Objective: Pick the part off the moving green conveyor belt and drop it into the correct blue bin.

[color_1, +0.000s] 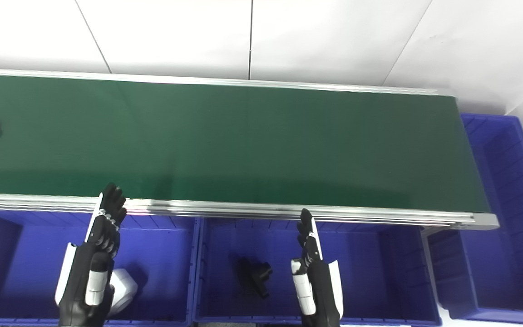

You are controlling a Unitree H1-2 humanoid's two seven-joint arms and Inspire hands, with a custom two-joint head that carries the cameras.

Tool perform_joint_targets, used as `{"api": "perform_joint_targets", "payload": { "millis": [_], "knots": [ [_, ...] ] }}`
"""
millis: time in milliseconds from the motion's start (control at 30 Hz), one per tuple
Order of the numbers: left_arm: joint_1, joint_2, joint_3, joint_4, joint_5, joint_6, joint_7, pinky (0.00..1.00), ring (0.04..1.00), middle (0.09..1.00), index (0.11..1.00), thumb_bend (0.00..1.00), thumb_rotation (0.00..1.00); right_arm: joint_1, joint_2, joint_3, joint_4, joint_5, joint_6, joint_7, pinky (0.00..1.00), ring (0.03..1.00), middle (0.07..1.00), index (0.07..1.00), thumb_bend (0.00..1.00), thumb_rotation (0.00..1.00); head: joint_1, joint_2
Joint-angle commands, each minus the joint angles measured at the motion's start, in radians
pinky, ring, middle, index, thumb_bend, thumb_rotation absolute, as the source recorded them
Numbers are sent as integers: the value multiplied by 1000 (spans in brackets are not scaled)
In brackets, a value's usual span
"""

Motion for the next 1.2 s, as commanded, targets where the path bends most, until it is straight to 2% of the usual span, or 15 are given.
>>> {"api": "perform_joint_targets", "payload": {
  "millis": [0,300,500,733,1167],
  "knots": [
    [19,12,5,-33,-8,-4,2,1000,1000,1000,1000,827,952,9,8,1,-25,-3,-61,6,1000,988,1000,1000,830,972,0,1],
    [40,62,17,-69,-45,33,-16,1000,1000,1000,1000,797,976,14,11,4,-27,0,-59,7,1000,989,1000,1000,831,969,-2,4],
    [31,61,6,-67,-16,17,-12,1000,1000,1000,1000,829,965,9,-5,3,-21,5,-79,19,1000,997,1000,1000,828,976,2,14],
    [27,49,2,-61,2,17,-3,1000,1000,1000,1000,840,978,10,-9,-2,-28,27,-67,32,1000,992,1000,1000,832,965,9,10],
    [18,45,1,-46,12,-3,-7,1000,1000,1000,1000,879,972,7,-4,-5,-22,-3,-62,29,1000,989,1000,1000,837,980,2,8]
  ]
}}
